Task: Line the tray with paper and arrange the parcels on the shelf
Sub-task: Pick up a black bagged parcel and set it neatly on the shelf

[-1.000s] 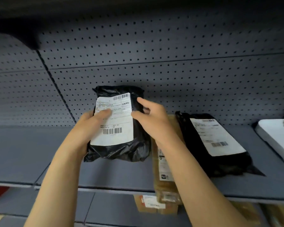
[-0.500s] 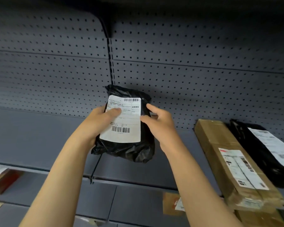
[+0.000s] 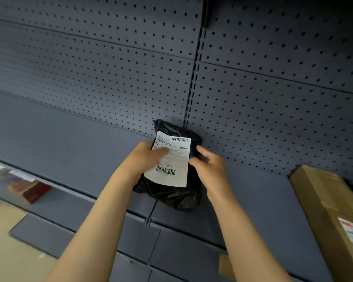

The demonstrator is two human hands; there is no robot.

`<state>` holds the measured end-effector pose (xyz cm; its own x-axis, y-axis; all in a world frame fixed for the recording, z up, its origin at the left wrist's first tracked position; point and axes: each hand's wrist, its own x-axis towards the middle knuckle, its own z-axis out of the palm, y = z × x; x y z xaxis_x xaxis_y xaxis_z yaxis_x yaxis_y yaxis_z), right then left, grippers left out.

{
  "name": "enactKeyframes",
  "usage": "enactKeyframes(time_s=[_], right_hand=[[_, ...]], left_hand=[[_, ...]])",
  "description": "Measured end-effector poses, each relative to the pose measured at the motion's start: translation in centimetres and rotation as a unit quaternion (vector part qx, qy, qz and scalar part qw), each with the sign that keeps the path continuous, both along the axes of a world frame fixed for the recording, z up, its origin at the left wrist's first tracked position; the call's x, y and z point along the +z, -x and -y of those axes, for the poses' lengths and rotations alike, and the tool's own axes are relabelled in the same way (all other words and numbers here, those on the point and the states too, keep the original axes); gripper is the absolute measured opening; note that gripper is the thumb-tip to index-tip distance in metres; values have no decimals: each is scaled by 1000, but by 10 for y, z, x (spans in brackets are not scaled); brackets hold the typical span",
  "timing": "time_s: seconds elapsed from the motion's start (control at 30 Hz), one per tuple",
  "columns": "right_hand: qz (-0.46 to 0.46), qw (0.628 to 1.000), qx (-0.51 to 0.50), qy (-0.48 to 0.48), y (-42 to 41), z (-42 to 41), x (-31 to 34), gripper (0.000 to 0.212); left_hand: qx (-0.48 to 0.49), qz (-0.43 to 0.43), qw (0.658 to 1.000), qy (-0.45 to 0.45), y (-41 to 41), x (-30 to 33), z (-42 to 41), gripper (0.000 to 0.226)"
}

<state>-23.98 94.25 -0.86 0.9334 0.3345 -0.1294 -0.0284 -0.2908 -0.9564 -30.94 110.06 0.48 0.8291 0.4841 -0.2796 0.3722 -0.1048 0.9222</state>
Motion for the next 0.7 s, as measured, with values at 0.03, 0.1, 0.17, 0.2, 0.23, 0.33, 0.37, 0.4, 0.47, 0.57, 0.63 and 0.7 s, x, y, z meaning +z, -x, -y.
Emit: enactKeyframes(time_s=[0.03, 0.1, 0.17, 0.2, 0.23, 0.33, 0.37, 0.4, 0.47, 0.57, 0.63, 0.7], right_hand=[[-5, 1000, -2, 7, 1, -2, -7, 61], [-10, 1000, -6, 26, 2, -5, -19, 59], [-19, 999, -21, 35, 4, -6, -26, 57], [-19, 999, -28, 36, 4, -6, -29, 56], [-14, 999, -30, 39, 4, -7, -31, 56], [-6, 998, -24, 49, 2, -8, -33, 56], [-10, 999, -22, 47, 1, -8, -32, 56], [-12, 999, -19, 44, 0, -7, -32, 54], [-2, 999, -16, 36, -1, -4, -33, 50], [18, 999, -27, 1, -3, 7, -30, 41], [26, 999, -34, -16, -5, 19, -20, 35], [37, 998, -34, -37, -8, 32, -7, 34]], left_hand=[[-4, -11, 1000, -3, -1, -8, -2, 11], [-7, -40, 999, -22, -2, -25, -6, 15], [2, -58, 998, -39, -3, -39, -11, 21], [9, -59, 997, -44, -4, -43, -13, 25], [15, -57, 997, -55, -4, -45, -15, 35], [21, -77, 986, -149, -3, -42, -15, 82], [21, -70, 977, -198, -3, -41, -14, 86], [23, -55, 969, -242, -3, -40, -11, 82], [44, 3, 951, -306, -4, -39, -5, 62], [81, 93, 921, -369, -3, -32, 10, 40], [80, 134, 902, -402, -4, -20, 23, 35], [71, 164, 907, -382, -9, -5, 38, 33]])
